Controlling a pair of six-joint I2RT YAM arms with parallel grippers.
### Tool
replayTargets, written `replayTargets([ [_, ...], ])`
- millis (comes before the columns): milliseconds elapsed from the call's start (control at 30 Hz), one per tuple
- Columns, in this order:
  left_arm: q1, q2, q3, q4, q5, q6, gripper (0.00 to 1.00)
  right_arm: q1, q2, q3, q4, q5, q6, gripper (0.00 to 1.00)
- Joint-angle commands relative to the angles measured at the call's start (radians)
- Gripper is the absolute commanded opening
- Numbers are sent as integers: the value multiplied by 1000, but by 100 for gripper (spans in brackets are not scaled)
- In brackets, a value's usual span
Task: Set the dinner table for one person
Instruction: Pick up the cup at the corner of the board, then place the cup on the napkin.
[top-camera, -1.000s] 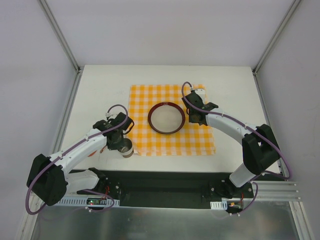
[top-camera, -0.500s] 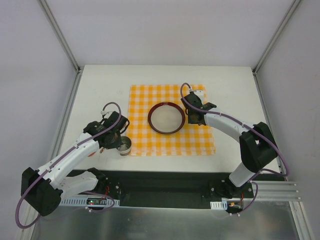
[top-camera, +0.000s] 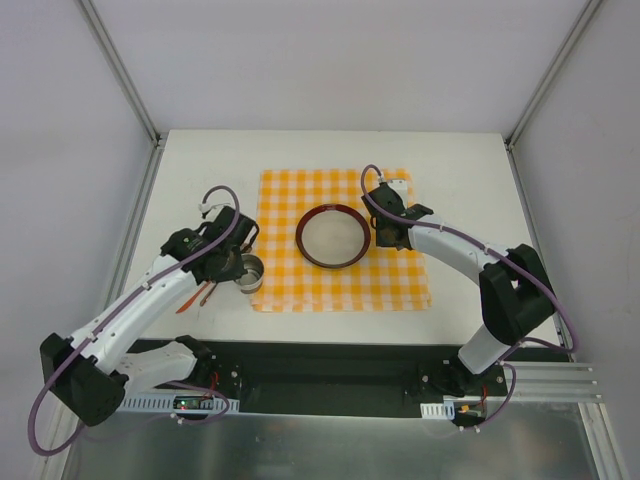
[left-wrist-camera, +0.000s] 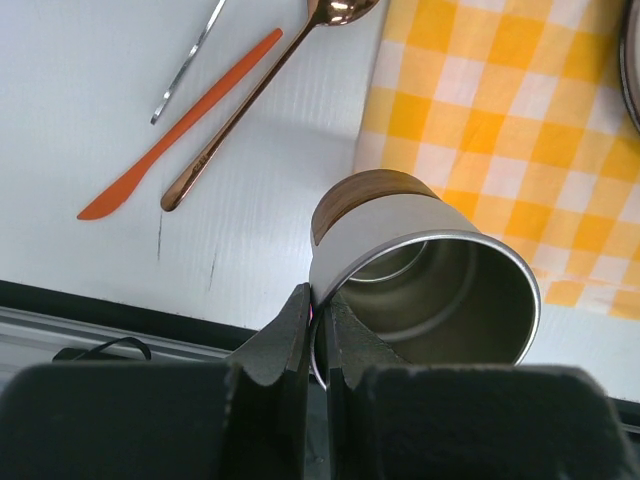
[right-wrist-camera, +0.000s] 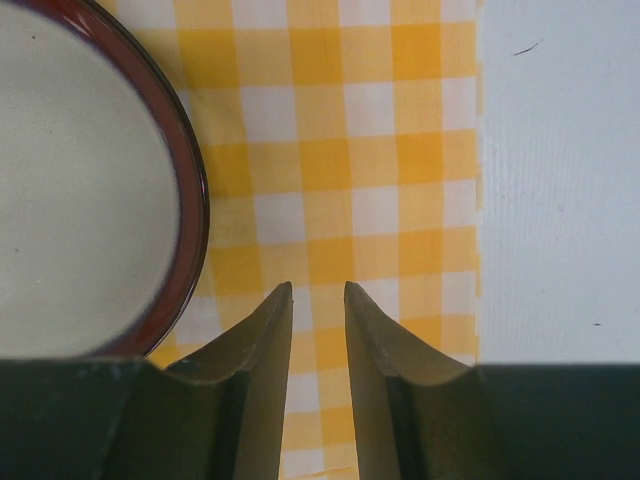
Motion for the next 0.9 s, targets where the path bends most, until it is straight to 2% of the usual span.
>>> replayTargets([
  [0, -17, 72, 36, 34, -14, 32, 0, -3, -23, 40, -27, 36, 3, 30],
  [200, -30, 177, 60, 109, 14, 60, 0, -3, -30, 48, -38, 63, -11, 31],
  [500, -61, 345, 198, 173, 21, 114, 0, 0, -44, 25, -23, 40, -21, 30],
  [700, -87, 475, 341, 195, 43, 158, 0, -1, -39, 29, -32, 69, -26, 30],
  [867, -109, 604, 479, 200, 57, 192, 0, 2, -47, 20, 3, 5, -52, 30],
])
